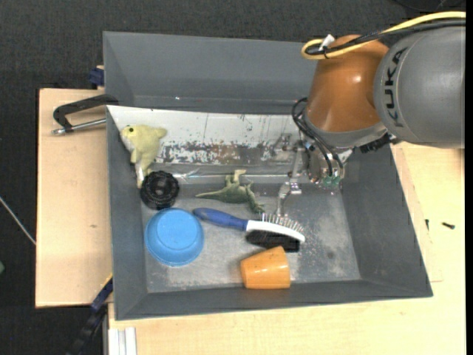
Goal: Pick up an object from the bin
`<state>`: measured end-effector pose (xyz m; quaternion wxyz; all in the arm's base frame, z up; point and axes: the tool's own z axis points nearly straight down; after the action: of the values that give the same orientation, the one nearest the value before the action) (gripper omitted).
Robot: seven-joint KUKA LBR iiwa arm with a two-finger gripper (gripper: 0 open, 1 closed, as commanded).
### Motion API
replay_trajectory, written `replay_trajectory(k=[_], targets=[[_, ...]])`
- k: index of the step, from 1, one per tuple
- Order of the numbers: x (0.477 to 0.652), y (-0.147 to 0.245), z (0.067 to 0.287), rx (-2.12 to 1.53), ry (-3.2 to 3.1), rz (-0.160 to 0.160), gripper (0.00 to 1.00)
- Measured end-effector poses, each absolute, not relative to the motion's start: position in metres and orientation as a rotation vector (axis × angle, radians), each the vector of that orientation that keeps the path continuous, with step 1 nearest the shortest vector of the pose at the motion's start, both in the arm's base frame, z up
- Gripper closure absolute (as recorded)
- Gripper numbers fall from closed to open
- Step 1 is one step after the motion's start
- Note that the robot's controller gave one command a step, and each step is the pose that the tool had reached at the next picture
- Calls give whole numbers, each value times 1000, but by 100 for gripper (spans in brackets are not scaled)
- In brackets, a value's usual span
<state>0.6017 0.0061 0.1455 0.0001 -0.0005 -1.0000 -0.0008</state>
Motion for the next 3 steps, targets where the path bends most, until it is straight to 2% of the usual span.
replay_trajectory(k=[1,2,3], targets=[[565,6,94,-316,-3148,-6,0],[574,51,101,-446,-3122,1,0],[589,81,92,-691,-3066,16,0]])
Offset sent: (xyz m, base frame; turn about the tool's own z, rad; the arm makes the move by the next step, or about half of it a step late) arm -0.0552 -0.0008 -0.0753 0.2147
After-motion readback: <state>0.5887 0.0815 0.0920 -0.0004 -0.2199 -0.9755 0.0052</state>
